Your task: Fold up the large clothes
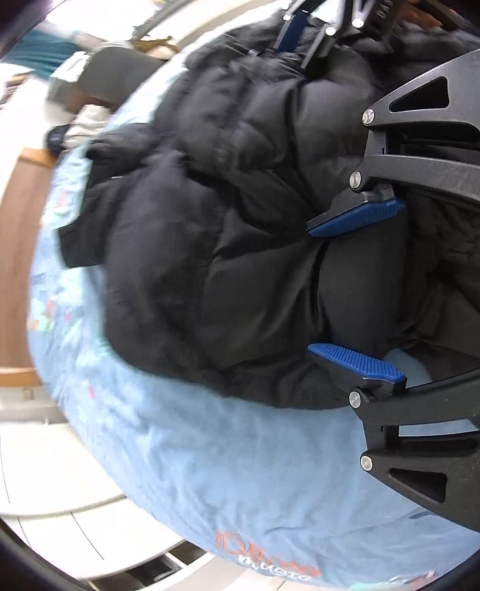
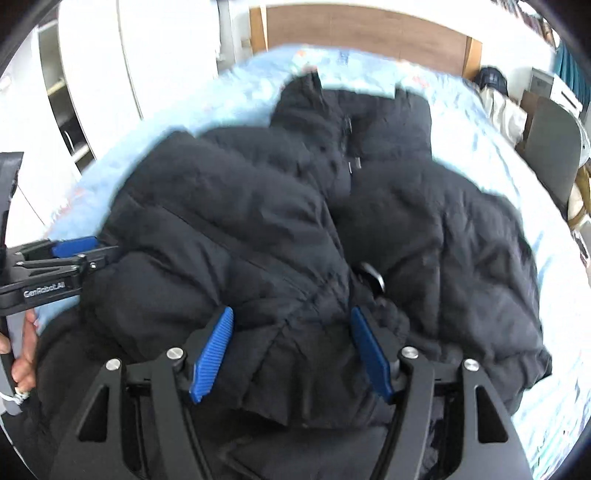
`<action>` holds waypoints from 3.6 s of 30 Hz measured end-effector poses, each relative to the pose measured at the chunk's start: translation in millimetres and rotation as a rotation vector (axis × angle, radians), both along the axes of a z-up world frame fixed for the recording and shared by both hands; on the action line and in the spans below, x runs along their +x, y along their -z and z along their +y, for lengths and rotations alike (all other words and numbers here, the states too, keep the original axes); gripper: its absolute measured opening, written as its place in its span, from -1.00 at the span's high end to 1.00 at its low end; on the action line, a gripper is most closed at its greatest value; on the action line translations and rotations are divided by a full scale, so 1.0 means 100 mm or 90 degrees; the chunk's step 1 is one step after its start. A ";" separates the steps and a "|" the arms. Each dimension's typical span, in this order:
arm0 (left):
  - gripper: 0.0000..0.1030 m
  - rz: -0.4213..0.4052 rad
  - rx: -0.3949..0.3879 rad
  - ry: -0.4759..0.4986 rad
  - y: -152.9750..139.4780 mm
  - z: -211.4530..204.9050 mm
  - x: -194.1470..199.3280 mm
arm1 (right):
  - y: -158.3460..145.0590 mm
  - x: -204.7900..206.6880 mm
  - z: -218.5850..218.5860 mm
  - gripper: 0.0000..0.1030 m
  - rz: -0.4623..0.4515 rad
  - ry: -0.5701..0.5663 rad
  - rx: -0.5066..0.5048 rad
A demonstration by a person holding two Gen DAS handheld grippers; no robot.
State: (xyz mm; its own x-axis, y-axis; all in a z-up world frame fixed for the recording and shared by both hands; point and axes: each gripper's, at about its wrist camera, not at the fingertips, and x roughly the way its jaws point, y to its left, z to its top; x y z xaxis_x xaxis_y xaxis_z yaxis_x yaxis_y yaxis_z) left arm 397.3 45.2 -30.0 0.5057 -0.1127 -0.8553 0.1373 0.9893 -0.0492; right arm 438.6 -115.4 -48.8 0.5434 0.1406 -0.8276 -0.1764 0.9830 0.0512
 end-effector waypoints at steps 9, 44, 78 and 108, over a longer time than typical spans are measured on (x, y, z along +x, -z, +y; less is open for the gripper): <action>-0.15 -0.049 -0.021 -0.017 -0.56 0.02 -0.48 | -0.41 -0.43 -0.25 -0.27 -0.017 0.029 -0.011; -0.52 -0.130 0.007 -0.117 -2.20 0.74 0.45 | -2.15 0.11 -2.01 -0.47 -0.182 0.164 0.086; 0.16 0.097 -0.275 -0.083 -0.03 -0.73 4.35 | -0.09 4.46 -2.12 -0.43 0.003 0.206 0.288; 0.84 -0.012 -0.222 -0.030 -0.95 -0.25 1.95 | -1.16 1.60 -1.70 0.76 -0.133 0.115 0.243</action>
